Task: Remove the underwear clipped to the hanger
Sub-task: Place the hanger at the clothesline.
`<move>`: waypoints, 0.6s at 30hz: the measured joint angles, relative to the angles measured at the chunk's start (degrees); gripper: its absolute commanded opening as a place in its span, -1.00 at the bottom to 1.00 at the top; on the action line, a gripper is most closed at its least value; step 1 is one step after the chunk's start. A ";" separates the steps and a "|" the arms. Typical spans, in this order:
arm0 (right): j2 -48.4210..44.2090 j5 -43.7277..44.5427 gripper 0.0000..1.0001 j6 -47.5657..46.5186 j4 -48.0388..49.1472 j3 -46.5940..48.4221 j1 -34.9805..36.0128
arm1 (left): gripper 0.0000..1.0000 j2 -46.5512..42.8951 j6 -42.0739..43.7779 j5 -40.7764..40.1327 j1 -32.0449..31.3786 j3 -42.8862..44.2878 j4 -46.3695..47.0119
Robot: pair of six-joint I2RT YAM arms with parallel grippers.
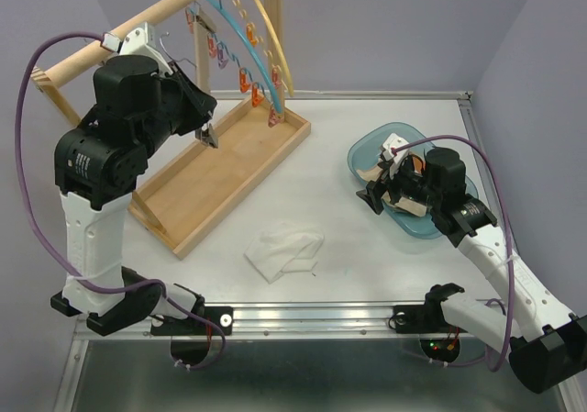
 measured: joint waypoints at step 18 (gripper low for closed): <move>-0.42 -0.44 1.00 0.00 0.00 0.00 0.00 | -1.00 4.76 0.02 -8.57 2.86 0.87 1.40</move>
